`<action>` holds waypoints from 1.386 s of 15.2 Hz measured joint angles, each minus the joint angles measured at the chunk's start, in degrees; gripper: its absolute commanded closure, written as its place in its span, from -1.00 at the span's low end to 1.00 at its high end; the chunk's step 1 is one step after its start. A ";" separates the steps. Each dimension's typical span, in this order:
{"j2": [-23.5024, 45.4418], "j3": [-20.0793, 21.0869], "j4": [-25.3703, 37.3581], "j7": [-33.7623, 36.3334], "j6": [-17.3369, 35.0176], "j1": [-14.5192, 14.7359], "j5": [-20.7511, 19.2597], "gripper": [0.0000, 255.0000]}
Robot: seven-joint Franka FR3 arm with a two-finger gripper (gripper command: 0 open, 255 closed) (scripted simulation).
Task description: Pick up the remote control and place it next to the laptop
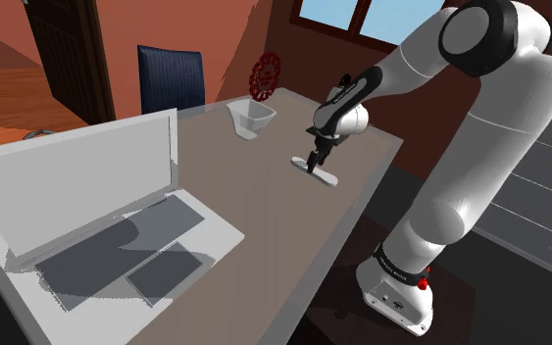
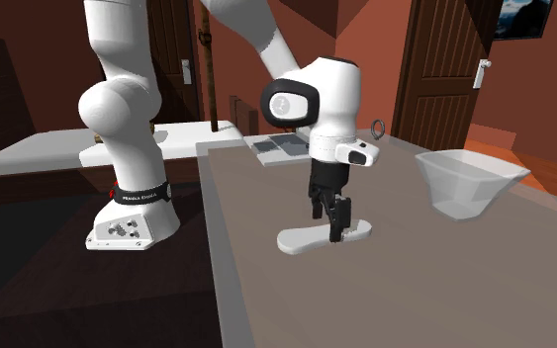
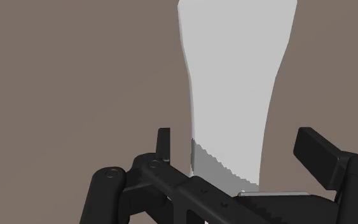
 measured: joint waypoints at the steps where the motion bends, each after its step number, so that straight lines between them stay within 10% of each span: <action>1: 1.26 0.23 0.17 -0.68 1.00 -0.12 0.92 -1.00; 8: 2.10 0.41 0.09 -1.18 1.89 -0.26 1.60 -1.00; 9: 2.10 0.41 0.09 -1.18 1.89 -0.26 1.60 1.00; 21: 1.06 0.17 0.04 -0.60 0.96 -0.10 0.81 1.00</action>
